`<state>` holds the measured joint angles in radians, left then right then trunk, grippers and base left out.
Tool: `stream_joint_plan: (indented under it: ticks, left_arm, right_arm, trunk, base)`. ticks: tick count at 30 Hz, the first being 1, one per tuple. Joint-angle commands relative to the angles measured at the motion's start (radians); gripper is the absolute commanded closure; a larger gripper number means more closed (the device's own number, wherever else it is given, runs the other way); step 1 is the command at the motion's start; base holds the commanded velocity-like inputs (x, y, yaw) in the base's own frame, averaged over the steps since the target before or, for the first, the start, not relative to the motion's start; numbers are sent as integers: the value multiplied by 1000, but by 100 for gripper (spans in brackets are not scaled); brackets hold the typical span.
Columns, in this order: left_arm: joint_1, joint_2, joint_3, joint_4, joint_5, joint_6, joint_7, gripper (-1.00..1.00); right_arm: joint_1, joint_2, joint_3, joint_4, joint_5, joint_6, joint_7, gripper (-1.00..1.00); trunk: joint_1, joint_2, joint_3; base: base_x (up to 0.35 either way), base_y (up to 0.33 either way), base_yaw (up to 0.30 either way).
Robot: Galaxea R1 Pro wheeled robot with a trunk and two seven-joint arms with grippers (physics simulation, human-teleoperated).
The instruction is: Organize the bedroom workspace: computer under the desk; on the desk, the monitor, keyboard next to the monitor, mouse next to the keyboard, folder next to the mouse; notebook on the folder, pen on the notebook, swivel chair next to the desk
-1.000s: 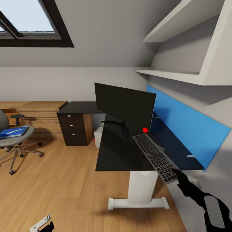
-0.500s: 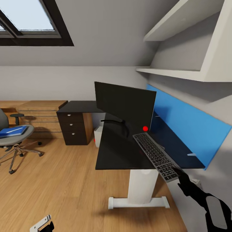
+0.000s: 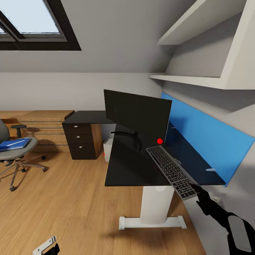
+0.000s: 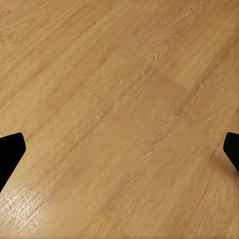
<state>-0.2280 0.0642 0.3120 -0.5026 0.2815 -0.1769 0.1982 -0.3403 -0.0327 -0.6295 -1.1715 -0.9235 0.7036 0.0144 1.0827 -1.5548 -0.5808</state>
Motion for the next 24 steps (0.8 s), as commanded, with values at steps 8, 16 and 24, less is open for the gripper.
stream_joint_plan:
  ticks: [8, 16, 24]
  left_arm:
    - [1, 0, -2, 1, 10, -4, 1, -100]
    - [0, -9, -35, 1, -29, -7, 1, -100]
    - [0, -10, -40, 2, -34, -7, 1, -100]
  right_arm:
    - [1, -8, -2, 29, -2, 3, 12, -100]
    - [1, -9, -2, 36, -1, 2, 60, -100]
    - [1, -9, -2, 36, 0, 4, 113, -100]
  trunk:
    - [0, 0, -1]
    - [23, -42, -20]
    - [23, -42, -20]
  base:
    - [0, 0, 0]
    - [0, 0, 0]
    - [0, 0, 0]
